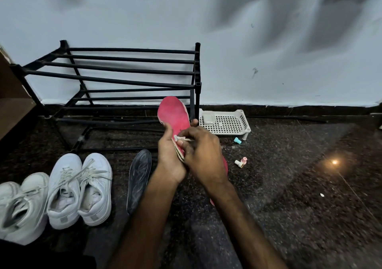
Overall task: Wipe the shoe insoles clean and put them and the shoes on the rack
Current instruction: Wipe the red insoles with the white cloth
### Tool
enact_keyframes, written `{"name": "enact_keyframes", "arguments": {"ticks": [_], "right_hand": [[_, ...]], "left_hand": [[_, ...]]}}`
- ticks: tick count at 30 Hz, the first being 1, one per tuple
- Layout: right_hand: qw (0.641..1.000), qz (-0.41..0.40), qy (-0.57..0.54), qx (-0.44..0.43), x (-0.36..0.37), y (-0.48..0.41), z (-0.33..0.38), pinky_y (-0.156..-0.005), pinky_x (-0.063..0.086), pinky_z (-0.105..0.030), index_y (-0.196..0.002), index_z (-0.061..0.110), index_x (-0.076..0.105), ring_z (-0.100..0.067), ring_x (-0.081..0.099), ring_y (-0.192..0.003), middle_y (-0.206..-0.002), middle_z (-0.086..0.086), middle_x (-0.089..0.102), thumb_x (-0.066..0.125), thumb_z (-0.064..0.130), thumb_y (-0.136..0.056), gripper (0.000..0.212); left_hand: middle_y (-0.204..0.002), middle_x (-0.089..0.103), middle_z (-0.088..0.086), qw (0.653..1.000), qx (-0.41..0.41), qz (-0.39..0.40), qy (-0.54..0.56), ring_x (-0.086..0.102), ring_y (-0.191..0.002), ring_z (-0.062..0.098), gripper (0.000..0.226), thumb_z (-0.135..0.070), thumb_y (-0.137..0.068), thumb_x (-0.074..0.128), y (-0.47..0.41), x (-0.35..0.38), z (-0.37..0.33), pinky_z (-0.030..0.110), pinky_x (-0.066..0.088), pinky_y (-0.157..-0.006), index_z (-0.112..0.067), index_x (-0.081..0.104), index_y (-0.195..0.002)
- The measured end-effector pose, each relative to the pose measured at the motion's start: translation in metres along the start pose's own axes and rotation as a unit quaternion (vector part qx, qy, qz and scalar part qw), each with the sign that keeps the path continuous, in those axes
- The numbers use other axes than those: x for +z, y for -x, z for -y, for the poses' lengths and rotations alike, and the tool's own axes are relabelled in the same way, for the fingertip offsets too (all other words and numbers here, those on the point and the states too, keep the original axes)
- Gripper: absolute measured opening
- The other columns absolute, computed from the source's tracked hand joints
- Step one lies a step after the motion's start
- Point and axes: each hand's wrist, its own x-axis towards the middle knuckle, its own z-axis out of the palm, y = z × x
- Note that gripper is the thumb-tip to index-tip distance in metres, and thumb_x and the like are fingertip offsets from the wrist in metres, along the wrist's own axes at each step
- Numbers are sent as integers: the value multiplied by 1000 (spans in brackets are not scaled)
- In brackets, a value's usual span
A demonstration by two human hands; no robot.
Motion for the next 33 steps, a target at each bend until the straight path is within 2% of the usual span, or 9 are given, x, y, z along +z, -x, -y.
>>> {"name": "enact_keyframes", "arguments": {"ticks": [2,6,12,17,21,25,30,32,33], "right_hand": [[999,-16,28,-30,-2,-5,-2,-85,52,-35,-103,17,69,-16,63,-93,-100,1,67,68,11,-85,19],[995,-47,75,-34,-6,-14,-5,-77,54,-38,-101,11,69,-19,63,-84,-95,-3,65,64,12,-88,13],[1000,8,17,3,-18,24,-1,-78,50,-30,-88,13,68,-13,61,-83,-89,1,64,67,10,-85,4],[999,-28,40,-21,-16,2,-5,-77,51,-35,-89,11,65,-15,59,-83,-92,1,62,67,9,-86,4],[999,-18,40,21,-21,11,-8,-77,52,-34,-88,15,64,-9,56,-78,-90,4,60,66,9,-88,6],[999,-22,-28,-38,-18,21,12,-76,49,-32,-84,13,65,-12,59,-83,-89,2,64,69,8,-83,6],[998,-52,44,-16,-17,-1,5,-79,52,-38,-92,13,65,-15,61,-89,-96,1,63,68,9,-87,7],[998,-45,45,-10,-17,12,11,-74,49,-28,-90,14,64,-11,59,-84,-93,2,62,67,9,-87,6],[999,-32,40,-13,-16,20,16,-72,46,-22,-89,14,64,-10,58,-83,-93,3,63,67,9,-87,6]], "left_hand": [[-75,70,8,1000,24,-13,-10,69,-63,13,59,-53,-100,33,-3,1,-1,23,58,-68,-2,63,-96],[-84,71,6,997,57,-9,-48,69,-80,14,54,-50,-101,34,-3,5,1,30,49,-92,-5,65,-99],[-74,64,2,998,36,22,-53,59,-64,12,68,-62,-96,33,1,5,-5,20,45,-60,-9,73,-81],[-89,63,5,997,63,44,-22,60,-70,11,60,-57,-98,32,4,7,0,19,48,-61,-4,61,-104],[-96,63,2,994,87,63,-15,56,-103,21,62,-62,-95,33,1,4,-13,32,53,-77,-9,57,-116],[-82,64,3,994,88,49,-40,62,-83,16,63,-63,-95,29,4,10,-7,39,40,-106,-8,59,-97],[-99,61,9,993,92,61,-30,61,-83,16,65,-63,-97,28,6,3,-8,21,47,-74,-6,57,-104],[-100,57,6,993,93,71,-17,60,-78,15,64,-66,-95,30,4,3,-10,21,54,-63,-8,55,-104],[-96,57,4,993,100,69,-11,61,-79,15,63,-67,-95,31,3,4,-10,26,58,-69,-8,54,-103]]}}
